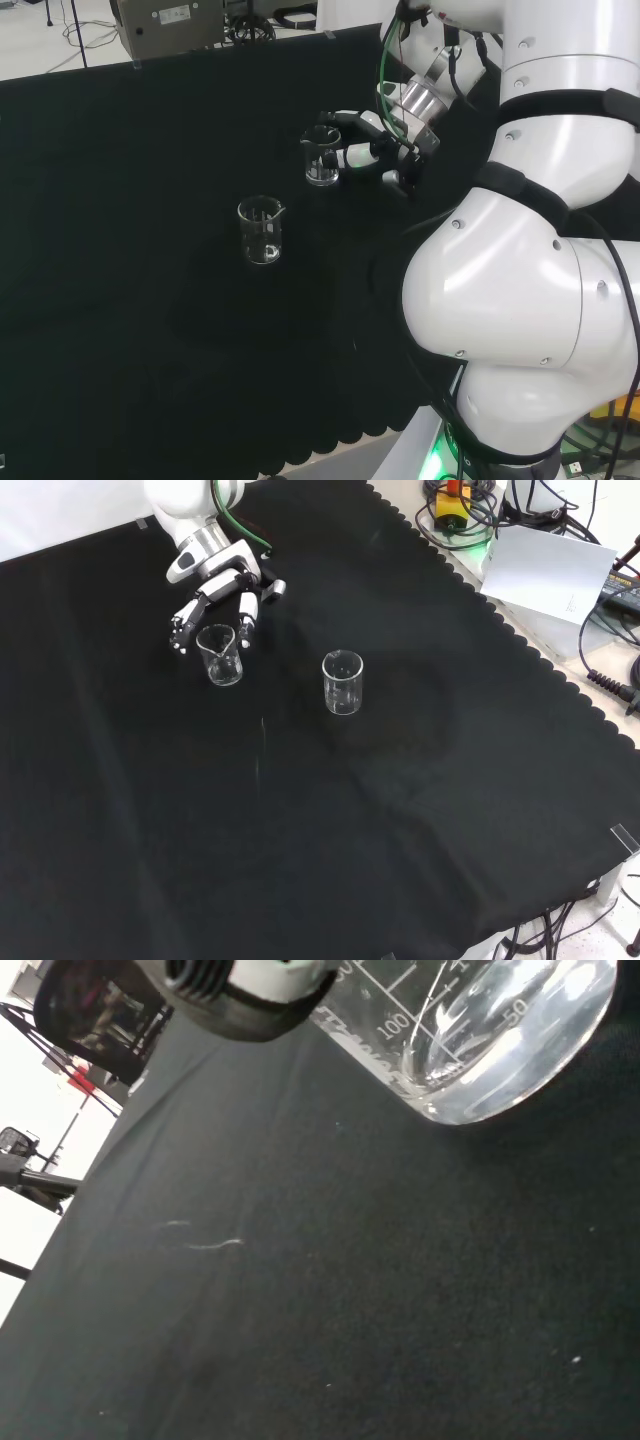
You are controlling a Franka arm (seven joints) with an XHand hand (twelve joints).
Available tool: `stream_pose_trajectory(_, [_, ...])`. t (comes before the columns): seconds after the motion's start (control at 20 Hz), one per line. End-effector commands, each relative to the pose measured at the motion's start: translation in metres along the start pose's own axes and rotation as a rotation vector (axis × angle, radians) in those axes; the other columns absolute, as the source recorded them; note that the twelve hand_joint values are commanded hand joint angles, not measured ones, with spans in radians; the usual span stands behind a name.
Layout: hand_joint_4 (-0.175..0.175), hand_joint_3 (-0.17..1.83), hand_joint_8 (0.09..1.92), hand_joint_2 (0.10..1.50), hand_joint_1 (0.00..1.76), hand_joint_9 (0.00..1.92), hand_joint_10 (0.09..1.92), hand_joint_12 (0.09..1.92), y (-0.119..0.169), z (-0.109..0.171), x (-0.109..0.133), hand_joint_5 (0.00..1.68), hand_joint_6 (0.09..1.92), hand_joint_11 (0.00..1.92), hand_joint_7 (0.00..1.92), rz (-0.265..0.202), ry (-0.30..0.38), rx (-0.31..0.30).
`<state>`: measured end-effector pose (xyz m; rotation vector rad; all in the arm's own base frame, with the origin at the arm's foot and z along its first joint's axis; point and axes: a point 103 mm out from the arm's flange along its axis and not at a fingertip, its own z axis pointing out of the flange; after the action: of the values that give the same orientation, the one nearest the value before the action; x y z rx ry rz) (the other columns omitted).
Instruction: Pick up the beaker on the right.
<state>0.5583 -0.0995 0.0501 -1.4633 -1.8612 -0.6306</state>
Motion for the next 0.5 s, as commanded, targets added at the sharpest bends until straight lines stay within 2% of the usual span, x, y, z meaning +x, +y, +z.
stream_pose_trajectory(0.05, [-0.026, -0.17, 0.64, 0.87, 0.97, 0.38, 0.63, 1.39, -0.001, 0.009, 0.01, 0.44, 0.09, 0.07, 0.22, -0.019, 0.01, 0.01])
stream_pose_trajectory(0.3, [-0.024, -0.17, 0.64, 0.87, 0.97, 0.38, 0.63, 1.39, 0.003, 0.016, 0.014, 0.43, 0.09, 0.07, 0.22, -0.031, 0.002, 0.043])
stream_pose_trajectory(0.5, [-0.024, -0.17, 0.64, 0.87, 0.96, 0.38, 0.63, 1.39, 0.006, 0.018, 0.01, 0.43, 0.09, 0.07, 0.22, -0.017, 0.006, 0.051])
